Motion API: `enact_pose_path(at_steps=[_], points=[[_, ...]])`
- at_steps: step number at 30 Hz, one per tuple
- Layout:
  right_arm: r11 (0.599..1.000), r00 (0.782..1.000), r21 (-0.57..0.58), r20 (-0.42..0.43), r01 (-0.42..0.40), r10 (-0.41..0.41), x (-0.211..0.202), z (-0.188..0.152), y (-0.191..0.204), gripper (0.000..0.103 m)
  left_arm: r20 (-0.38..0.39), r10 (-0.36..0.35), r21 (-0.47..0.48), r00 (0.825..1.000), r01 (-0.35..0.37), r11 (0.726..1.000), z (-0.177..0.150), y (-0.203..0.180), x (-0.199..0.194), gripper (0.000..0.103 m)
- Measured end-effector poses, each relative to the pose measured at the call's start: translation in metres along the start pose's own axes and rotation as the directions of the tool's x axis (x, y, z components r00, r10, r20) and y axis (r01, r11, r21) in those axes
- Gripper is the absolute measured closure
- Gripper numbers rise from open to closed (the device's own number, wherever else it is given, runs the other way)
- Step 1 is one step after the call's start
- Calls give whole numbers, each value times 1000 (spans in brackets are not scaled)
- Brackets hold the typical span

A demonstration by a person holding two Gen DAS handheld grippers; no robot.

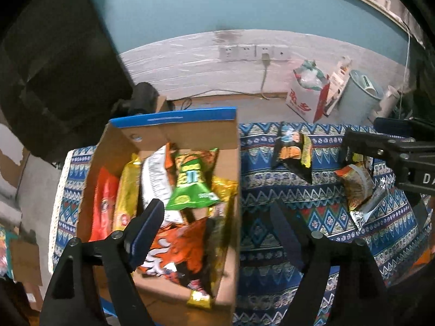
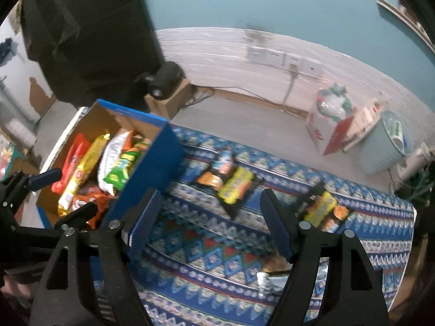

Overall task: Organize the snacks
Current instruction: 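Move both open tools from the box back over the remaining snacks, then grasp the black cartoon-boy snack bag with the left tool while the right grasps the orange-white bag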

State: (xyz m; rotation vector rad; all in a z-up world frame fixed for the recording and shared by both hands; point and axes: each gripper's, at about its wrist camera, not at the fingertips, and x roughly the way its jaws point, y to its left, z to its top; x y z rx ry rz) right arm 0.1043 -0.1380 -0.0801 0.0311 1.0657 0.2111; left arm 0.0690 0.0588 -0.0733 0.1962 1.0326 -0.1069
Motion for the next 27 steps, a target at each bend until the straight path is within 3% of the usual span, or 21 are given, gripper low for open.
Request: enact_pose_path(at_steps=[19, 21, 27], points=[[991, 988, 103, -133, 87, -73, 36, -49, -88, 28, -93, -20, 113, 995, 30, 993, 14, -62, 48, 21], [989, 984, 108, -161, 100, -82, 49, -55, -93, 28, -81, -2, 132, 997, 13, 991, 15, -68, 52, 17], [986, 971, 111, -217, 124, -98, 78, -72, -108, 28, -58, 47, 156, 997, -37, 987, 22, -75, 59, 16]])
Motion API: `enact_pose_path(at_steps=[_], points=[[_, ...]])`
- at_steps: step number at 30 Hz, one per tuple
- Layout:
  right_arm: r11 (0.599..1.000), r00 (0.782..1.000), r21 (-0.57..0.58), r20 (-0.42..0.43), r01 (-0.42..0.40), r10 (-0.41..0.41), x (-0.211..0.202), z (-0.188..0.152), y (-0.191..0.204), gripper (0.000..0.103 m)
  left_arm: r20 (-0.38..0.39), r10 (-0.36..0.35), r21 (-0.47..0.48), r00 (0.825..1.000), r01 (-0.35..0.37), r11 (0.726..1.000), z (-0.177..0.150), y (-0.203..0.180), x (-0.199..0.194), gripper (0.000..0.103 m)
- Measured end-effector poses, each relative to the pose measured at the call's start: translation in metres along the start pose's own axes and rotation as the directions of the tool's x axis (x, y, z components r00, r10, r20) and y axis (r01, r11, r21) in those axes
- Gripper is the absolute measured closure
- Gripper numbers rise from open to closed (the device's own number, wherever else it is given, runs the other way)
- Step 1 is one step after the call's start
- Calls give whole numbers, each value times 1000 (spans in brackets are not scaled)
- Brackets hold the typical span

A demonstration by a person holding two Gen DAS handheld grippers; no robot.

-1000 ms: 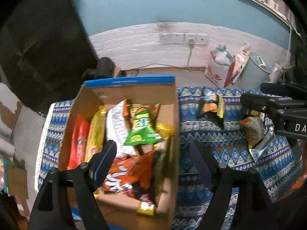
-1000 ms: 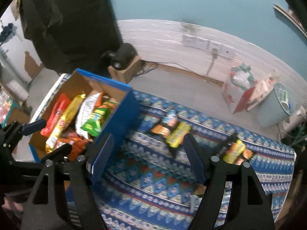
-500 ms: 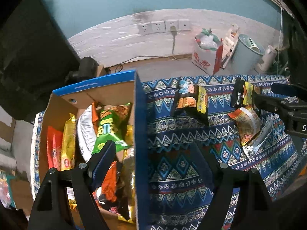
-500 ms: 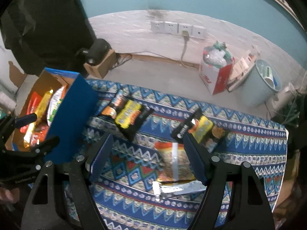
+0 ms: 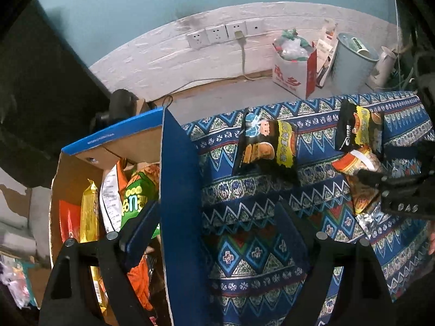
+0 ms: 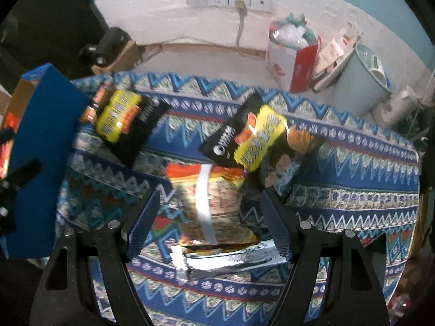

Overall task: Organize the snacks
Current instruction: 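Grasp the black cartoon-boy snack bag with the left tool while the right grasps the orange-white bag, then lift both bags and carry them toward the box with both tools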

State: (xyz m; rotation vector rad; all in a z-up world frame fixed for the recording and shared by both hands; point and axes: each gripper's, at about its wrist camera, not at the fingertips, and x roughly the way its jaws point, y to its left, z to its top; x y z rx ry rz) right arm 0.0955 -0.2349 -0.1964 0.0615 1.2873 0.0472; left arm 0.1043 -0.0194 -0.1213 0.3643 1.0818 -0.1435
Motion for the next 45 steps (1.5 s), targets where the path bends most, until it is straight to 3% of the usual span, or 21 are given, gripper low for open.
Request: enact_pose_path(at_steps=[6, 11, 15, 18, 27, 36, 42, 45], points=[[1000, 1000, -10, -30, 0, 0, 20, -5, -4, 28, 39, -35, 27, 999, 34, 999, 9, -16, -8, 16], [999, 999, -25, -43, -19, 18, 30, -6, -3, 29, 8, -59, 31, 998, 58, 998, 20, -28, 6, 16], [998, 998, -48, -66, -27, 24, 37, -8, 0, 59, -32, -100, 27, 995, 100, 995, 28, -36, 22, 16], [999, 999, -47, -51, -21, 18, 34, -9, -1, 62, -57, -108, 15, 992, 109, 994, 35, -40, 34, 16], [998, 998, 26, 42, -53, 52, 0, 1, -29, 62, -106, -191, -74, 976, 183, 980, 54, -39, 63, 16], [992, 995, 99, 80, -72, 65, -14, 6, -57, 62, -156, -154, -61, 976, 146, 987, 65, -52, 93, 14], [991, 995, 114, 75, -75, 67, -14, 2, -64, 62, -217, -179, -88, 960, 163, 983, 63, -54, 115, 14], [990, 995, 118, 74, -75, 67, -15, 1, -65, 62, -197, -164, -76, 967, 151, 986, 63, -59, 115, 12]])
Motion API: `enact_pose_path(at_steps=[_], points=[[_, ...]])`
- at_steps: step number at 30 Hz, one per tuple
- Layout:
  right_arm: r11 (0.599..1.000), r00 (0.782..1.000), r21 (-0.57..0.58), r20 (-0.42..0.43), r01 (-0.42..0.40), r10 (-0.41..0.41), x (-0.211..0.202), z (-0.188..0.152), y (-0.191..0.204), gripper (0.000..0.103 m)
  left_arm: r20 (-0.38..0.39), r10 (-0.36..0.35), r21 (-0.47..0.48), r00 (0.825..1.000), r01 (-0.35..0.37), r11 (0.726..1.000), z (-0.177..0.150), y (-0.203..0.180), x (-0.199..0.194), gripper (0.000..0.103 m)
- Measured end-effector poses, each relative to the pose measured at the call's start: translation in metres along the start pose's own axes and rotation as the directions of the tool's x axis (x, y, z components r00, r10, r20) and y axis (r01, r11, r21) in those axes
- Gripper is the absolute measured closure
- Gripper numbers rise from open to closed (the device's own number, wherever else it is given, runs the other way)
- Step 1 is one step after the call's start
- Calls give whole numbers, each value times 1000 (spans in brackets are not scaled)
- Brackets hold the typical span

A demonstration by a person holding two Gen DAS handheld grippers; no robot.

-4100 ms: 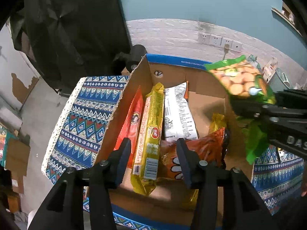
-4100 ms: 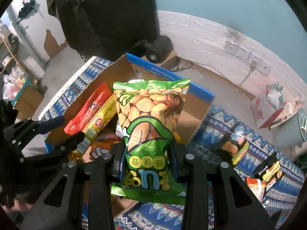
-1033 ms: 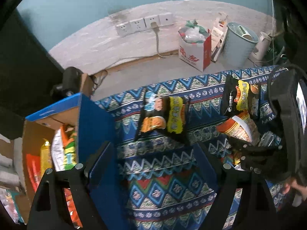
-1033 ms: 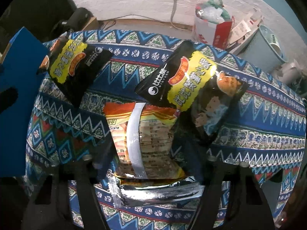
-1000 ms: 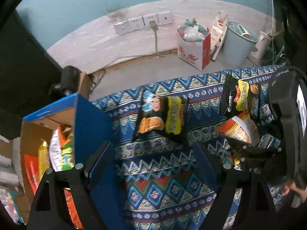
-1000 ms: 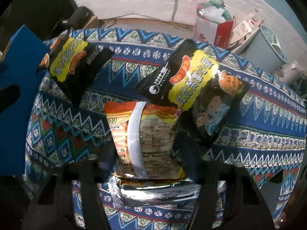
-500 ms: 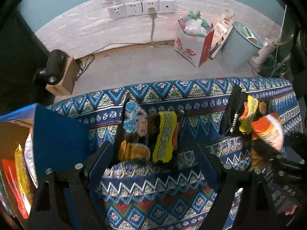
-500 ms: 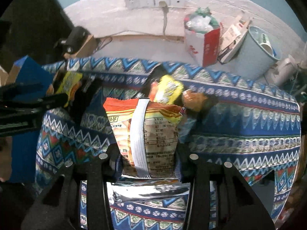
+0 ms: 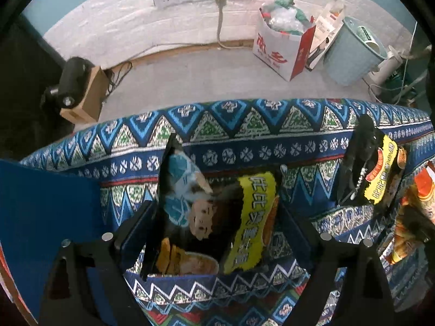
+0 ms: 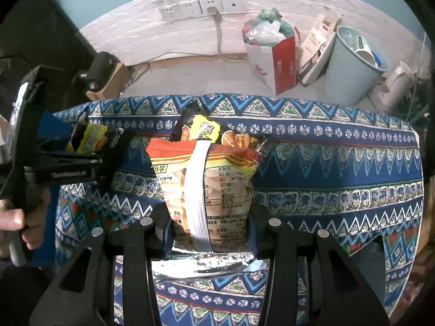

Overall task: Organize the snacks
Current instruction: 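Lift both bags and carry them toward the box with both tools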

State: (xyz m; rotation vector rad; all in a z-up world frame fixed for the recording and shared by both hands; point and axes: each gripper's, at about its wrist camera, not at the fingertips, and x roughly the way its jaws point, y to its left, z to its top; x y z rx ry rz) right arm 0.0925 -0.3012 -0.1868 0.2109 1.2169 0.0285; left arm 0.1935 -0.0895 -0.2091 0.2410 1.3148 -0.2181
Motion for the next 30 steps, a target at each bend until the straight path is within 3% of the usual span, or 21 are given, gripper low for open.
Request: enact_pose_path(at_steps=[2, 9, 30], points=[[1000, 1000, 1, 1, 0, 0, -1, 0, -1, 62, 15, -6, 13, 1000, 6, 1000, 0, -4, -1, 14], [1000, 1000, 1, 8, 6, -6, -3, 0, 0, 62, 37, -44, 42, 998, 42, 998, -10, -11, -11, 38], [998, 996, -54, 91, 16, -11, -35, 5, 31, 62, 174, 9, 45, 985, -17, 999, -42, 2, -87, 41]])
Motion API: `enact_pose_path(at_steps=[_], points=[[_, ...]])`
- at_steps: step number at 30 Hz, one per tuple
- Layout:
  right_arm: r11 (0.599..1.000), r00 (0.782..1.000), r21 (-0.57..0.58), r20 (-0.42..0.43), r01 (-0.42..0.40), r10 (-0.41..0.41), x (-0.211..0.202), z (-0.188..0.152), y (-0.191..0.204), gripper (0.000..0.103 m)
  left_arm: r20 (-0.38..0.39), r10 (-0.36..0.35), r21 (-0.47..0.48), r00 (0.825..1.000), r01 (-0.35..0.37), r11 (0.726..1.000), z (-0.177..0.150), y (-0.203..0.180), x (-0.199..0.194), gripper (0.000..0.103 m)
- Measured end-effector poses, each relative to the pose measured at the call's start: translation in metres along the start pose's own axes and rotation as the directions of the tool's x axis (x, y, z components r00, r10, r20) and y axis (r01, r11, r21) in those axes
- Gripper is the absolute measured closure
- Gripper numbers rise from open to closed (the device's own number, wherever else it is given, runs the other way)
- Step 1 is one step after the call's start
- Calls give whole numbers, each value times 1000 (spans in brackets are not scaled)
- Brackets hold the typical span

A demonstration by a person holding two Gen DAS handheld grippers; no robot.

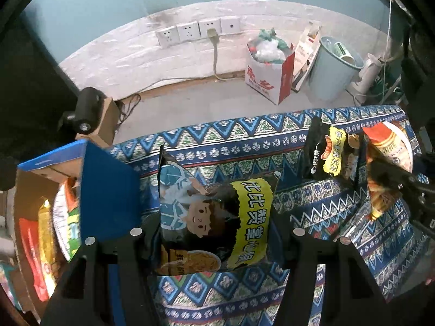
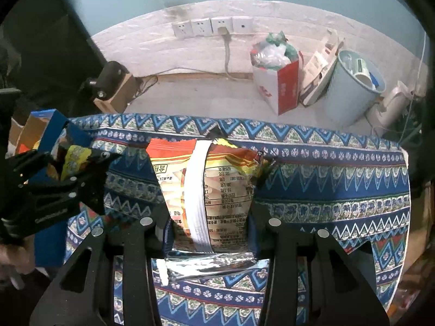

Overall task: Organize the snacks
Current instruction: 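Lift both bags and carry them toward the box with both tools, then lower the black cartoon-boy bag into the box and open the left tool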

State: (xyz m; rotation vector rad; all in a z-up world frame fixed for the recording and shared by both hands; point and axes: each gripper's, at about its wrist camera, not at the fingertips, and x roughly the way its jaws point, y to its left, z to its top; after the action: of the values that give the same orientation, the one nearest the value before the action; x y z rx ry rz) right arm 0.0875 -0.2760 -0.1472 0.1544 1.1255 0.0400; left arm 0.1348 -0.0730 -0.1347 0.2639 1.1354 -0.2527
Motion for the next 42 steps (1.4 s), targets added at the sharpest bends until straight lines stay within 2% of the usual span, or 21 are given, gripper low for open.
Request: enact_pose_path(at_steps=[16, 26, 32, 42], points=[[997, 998, -74, 64, -22, 27, -31, 4, 47, 62, 77, -3, -63, 997, 8, 998, -30, 40, -62, 41], [992, 996, -121, 81, -39, 49, -36, 11, 80, 62, 135, 30, -87, 990, -18, 996, -45, 66, -95, 41], [986, 994, -158, 88, -51, 66, -38, 15, 107, 62, 168, 60, -104, 984, -43, 994, -56, 85, -110, 41], [972, 990, -219, 87, -90, 112, -36, 25, 159, 62, 170, 78, -189, 982, -45, 981, -73, 127, -118, 41]])
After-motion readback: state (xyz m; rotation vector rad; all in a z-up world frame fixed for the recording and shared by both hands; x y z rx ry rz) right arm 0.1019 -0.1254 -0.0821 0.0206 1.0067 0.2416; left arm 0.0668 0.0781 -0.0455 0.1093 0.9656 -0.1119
